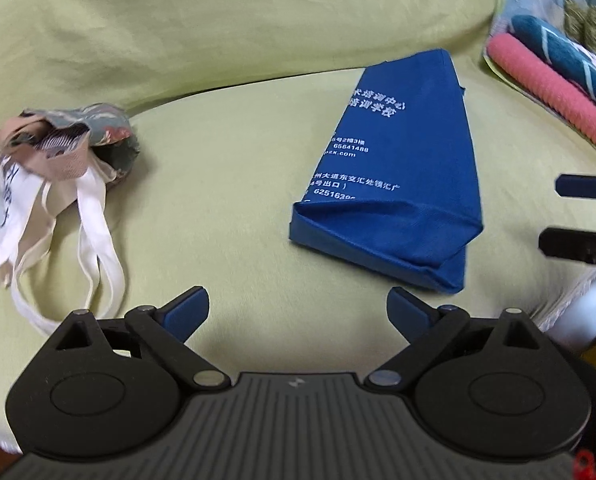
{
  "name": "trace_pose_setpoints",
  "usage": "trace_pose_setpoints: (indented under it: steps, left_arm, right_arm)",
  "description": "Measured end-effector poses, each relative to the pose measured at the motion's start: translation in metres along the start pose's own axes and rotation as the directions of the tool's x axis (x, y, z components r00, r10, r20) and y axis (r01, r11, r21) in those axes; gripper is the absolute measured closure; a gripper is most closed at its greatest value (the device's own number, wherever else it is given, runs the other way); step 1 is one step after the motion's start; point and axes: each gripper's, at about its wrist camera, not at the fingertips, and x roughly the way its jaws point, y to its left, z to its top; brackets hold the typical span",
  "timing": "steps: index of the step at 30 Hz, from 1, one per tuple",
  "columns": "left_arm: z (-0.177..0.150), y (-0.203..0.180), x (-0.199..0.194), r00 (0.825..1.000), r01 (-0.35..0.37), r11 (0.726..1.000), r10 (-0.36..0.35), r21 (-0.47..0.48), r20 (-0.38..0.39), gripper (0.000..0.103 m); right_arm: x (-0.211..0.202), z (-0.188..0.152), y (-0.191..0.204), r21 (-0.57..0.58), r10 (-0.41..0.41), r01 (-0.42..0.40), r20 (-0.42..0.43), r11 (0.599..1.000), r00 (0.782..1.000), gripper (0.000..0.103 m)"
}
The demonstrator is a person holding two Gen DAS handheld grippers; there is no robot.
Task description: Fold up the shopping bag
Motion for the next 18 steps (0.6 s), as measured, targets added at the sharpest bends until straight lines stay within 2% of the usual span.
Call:
trace_pose_setpoints:
  steps: [4, 6, 10, 12, 18]
  left_arm:
    - [0.001, 0.010, 0.013, 1.000, 0.022, 0.999, -0.021, 0.049, -0.021, 0.016]
    - [0.001, 0.012, 0.019, 0.999, 0.037, 0.996, -0.034, 0.079, -0.036, 0.028]
    - [0.004, 0.015, 0.028, 0.997, 0.061, 0.993, -0.056, 0.101, -0.051, 0.033]
    - [0.007, 0.017, 0.030, 0.997, 0.070, 0.992, -0.066, 0.105, -0.046, 0.034]
    - [0.016, 0.014, 0.032, 0.996, 0.090, 0.986, -0.087, 0.139, -0.028, 0.035]
  right_arm:
    - [0.023, 0.000, 0.025, -0.123, 0.045, -0.048, -0.024, 0.991, 0.999, 0.015]
    - [0.034, -0.001, 0.037, -0.184, 0.051, -0.057, -0.035, 0.981, 0.998, 0.015]
    - [0.055, -0.005, 0.057, -0.297, 0.036, -0.049, -0.050, 0.954, 0.998, 0.015]
    - [0.063, -0.006, 0.060, -0.304, 0.036, -0.052, -0.059, 0.951, 0.998, 0.018]
    - [0.083, -0.006, 0.053, -0.264, 0.042, -0.067, -0.097, 0.962, 0.994, 0.052]
